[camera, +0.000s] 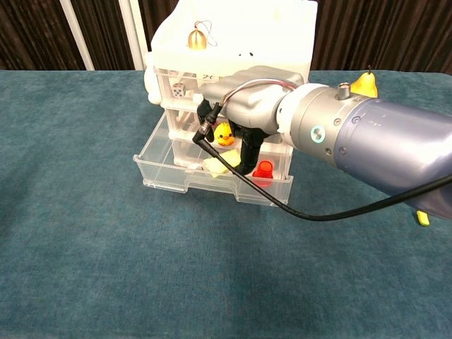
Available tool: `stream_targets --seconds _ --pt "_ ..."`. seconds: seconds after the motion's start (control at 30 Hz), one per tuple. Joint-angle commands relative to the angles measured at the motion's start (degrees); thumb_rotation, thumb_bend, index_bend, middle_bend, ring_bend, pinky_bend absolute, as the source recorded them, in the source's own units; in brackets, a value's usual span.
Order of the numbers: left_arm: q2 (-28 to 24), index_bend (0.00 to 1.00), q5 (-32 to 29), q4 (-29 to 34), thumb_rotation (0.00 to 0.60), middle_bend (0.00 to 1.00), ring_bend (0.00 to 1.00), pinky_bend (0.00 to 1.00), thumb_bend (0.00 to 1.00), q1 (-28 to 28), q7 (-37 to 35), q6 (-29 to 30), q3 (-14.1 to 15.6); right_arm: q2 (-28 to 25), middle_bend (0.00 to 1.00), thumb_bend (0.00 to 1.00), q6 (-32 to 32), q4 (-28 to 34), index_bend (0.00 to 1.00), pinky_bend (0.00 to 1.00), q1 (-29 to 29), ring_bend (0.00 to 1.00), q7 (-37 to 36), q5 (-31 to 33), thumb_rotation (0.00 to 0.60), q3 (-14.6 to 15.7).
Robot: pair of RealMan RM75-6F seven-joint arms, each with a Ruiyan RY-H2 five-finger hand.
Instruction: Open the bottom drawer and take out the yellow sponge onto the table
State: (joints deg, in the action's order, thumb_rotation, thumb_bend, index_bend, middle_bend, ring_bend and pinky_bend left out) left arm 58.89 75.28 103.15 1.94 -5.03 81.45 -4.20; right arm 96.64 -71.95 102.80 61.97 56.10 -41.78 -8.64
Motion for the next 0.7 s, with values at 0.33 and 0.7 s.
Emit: stream_targets --seconds 0.33,0.7 --pt "0.0 0.03 -0.1 0.0 0.600 0.00 0.00 0.00 0.36 0.1 0.1 -0.1 0.0 0.5 1.00 0.20 3.2 -2.5 0.41 1.00 2.0 1.00 3.2 1.6 0.600 -1.1" --pt "-0.2 0.03 -0.1 0.0 0.600 0.00 0.00 0.00 0.36 0.1 -0.1 -0.5 0.1 -0.4 1.00 0.20 6.9 -3.9 0.41 1.00 4.7 1.00 6.0 5.5 0.600 -2.1"
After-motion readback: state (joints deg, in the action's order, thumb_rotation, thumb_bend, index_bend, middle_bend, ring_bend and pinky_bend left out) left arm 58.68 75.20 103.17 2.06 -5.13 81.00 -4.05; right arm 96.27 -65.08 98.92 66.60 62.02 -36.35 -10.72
